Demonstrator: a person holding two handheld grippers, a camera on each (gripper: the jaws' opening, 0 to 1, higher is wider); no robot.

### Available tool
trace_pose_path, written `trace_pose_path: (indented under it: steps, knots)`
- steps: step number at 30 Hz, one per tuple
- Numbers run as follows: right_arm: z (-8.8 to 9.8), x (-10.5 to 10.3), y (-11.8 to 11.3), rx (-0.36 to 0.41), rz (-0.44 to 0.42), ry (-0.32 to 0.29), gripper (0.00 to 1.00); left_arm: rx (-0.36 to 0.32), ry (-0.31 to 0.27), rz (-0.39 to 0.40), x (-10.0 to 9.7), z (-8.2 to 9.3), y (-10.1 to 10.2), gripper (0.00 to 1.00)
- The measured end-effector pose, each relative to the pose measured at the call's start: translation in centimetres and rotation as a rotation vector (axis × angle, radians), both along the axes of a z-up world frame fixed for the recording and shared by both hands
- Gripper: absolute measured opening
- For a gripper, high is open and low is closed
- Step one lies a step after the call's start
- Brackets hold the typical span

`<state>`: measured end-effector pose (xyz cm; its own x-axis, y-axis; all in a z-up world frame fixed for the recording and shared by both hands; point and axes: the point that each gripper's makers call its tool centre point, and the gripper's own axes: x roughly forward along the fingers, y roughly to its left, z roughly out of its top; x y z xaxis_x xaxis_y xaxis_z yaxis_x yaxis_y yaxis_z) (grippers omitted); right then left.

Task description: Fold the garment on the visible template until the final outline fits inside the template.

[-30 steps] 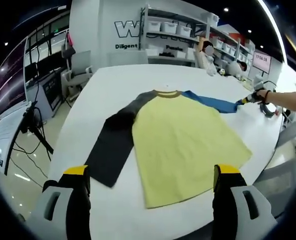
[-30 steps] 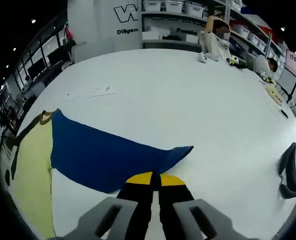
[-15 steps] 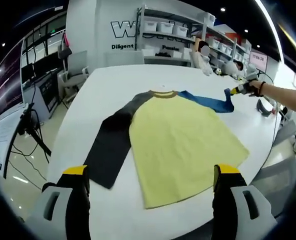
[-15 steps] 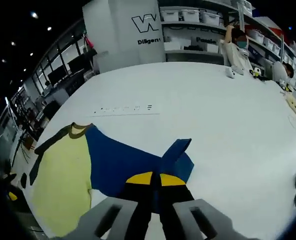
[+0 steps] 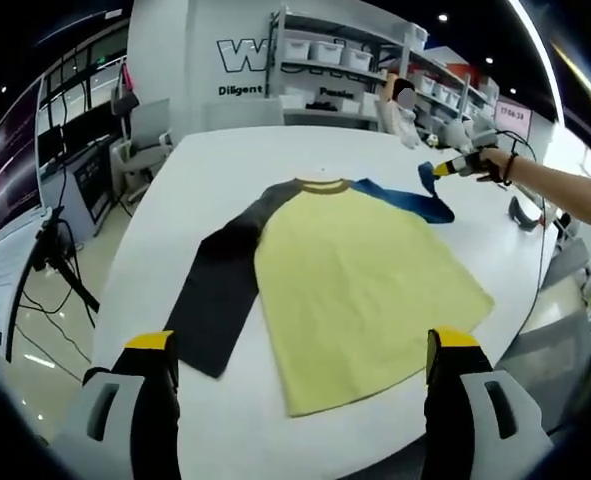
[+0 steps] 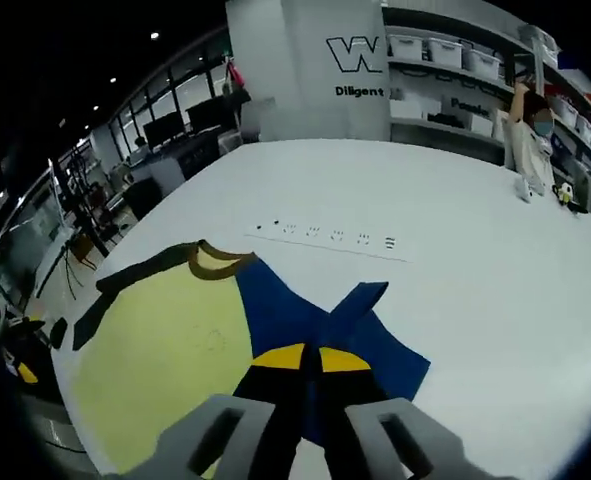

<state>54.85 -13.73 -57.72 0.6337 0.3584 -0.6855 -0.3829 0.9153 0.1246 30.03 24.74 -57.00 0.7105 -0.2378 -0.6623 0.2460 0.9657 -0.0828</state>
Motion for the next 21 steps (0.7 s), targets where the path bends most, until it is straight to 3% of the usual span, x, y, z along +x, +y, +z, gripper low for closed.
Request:
trace_pose_path:
  steps: [11, 21]
  knots:
    - [1.6, 0.8, 7.9, 0.080, 0.103, -0.022, 0.00, 0.004, 0.000, -0.005, -0.2, 0.1, 0.0, 0.99]
    - [1.7, 0.7, 14.6, 0.109, 0.180, -0.017, 0.00, 0.023, -0.004, 0.000, -0.2, -0.1, 0.9, 0.99]
